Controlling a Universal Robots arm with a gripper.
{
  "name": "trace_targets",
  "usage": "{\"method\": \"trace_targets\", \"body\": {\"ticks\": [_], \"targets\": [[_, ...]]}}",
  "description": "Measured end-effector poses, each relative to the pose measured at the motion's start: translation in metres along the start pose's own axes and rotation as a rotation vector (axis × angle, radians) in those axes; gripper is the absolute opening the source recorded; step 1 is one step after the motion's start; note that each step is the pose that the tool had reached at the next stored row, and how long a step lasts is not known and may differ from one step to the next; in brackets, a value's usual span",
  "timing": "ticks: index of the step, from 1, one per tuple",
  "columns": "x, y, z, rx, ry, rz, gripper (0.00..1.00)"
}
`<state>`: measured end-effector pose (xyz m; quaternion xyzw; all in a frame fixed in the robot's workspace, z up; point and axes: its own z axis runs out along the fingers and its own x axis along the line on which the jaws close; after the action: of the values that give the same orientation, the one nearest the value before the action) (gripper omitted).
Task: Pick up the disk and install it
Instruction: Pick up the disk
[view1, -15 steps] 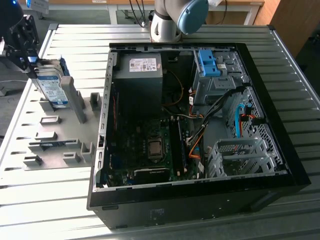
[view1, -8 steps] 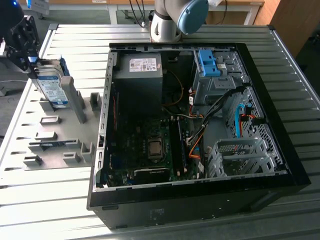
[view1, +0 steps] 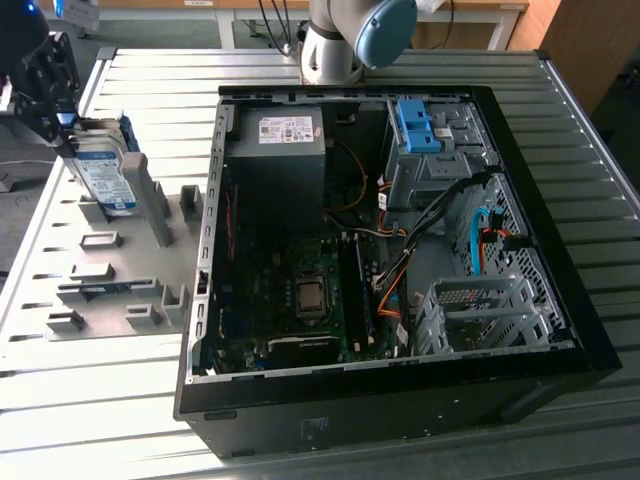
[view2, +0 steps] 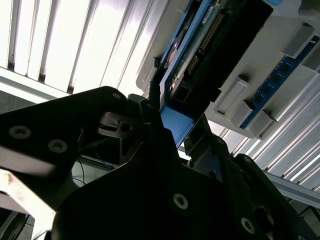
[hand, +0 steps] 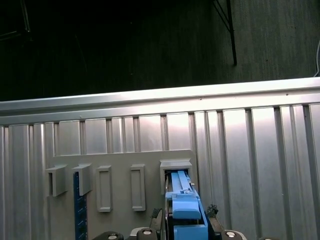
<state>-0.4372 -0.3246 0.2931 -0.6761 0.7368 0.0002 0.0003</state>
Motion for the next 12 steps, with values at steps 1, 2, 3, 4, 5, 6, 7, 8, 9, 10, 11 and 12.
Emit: {"method": "trace_targets", "body": {"ticks": [1, 2, 3, 4, 5, 6, 7, 8, 9, 10, 11, 12], "targets": [[0.0, 0.0, 0.0007, 0.0002, -0.0001, 0.0, 0.45], [0.0, 0.0, 0.0012, 0.0001, 0.0, 0.0, 0.45], [0.0, 0.0, 0.0015, -0.0001, 0.0002, 0.0, 0.45], [0.0, 0.0, 0.0018, -0.0002, 0.0003, 0.0, 0.45], [0.0, 0.0001, 0.0019, -0.0002, 0.0003, 0.0, 0.45], [0.0, 0.0001, 0.002, -0.0001, 0.0003, 0.0, 0.45], [0.0, 0.0, 0.0021, 0.0, 0.0002, 0.0, 0.45], [0.0, 0.0, 0.0021, 0.0, 0.0002, 0.0, 0.44], [0.0, 0.0, 0.0021, 0.0001, 0.0001, 0.0, 0.44], [0.0, 0.0, 0.0022, 0.0001, 0.0001, 0.0, 0.44], [0.0, 0.0, 0.0021, 0.0, 0.0002, 0.0, 0.37], [0.0, 0.0, 0.0022, 0.0001, 0.0002, 0.0, 0.37]]}}
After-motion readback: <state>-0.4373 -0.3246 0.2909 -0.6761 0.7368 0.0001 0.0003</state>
